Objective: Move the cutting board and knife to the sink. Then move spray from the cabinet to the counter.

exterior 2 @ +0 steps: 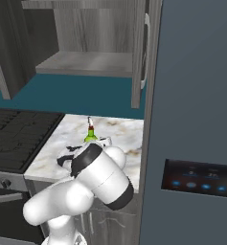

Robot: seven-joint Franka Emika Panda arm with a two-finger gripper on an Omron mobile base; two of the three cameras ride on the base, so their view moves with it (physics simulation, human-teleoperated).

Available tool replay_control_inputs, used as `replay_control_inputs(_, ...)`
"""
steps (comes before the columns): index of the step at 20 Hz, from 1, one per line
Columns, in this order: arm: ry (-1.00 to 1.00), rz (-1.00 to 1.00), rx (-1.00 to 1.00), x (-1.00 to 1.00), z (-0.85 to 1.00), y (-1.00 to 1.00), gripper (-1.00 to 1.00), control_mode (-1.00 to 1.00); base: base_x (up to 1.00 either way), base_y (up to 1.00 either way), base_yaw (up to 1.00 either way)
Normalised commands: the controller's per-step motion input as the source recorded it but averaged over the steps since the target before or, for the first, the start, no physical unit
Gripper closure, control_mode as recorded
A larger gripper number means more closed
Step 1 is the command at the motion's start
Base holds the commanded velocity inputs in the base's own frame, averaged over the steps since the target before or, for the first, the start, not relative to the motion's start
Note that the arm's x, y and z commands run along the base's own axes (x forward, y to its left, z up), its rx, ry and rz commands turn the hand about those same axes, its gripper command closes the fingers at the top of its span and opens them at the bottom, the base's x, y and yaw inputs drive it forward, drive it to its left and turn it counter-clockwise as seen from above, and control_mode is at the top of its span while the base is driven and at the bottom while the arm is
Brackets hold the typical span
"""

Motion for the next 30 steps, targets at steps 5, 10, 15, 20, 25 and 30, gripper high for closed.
replay_control_inputs(5,0.03,-0.04,-0.04,-0.24,0.64,0.00,-1.00,-1.00,0.00,0.00,0.00)
replay_control_inputs(10,0.12,0.00,-0.05,-0.43,0.72,0.00,-1.00,-1.00,0.00,0.00,0.00)
replay_control_inputs(15,0.19,0.00,-0.05,-0.58,0.80,0.00,-1.00,-1.00,0.00,0.00,0.00)
replay_control_inputs(20,0.25,0.00,-0.09,-0.80,0.77,0.00,-1.00,-1.00,0.00,0.00,0.00)
replay_control_inputs(25,0.41,-0.04,-0.09,-0.59,0.66,0.08,-1.00,-1.00,0.00,0.00,0.00)
replay_control_inputs(30,0.48,-0.05,0.00,-0.36,0.31,0.00,-1.00,-1.00,0.00,0.00,0.00)
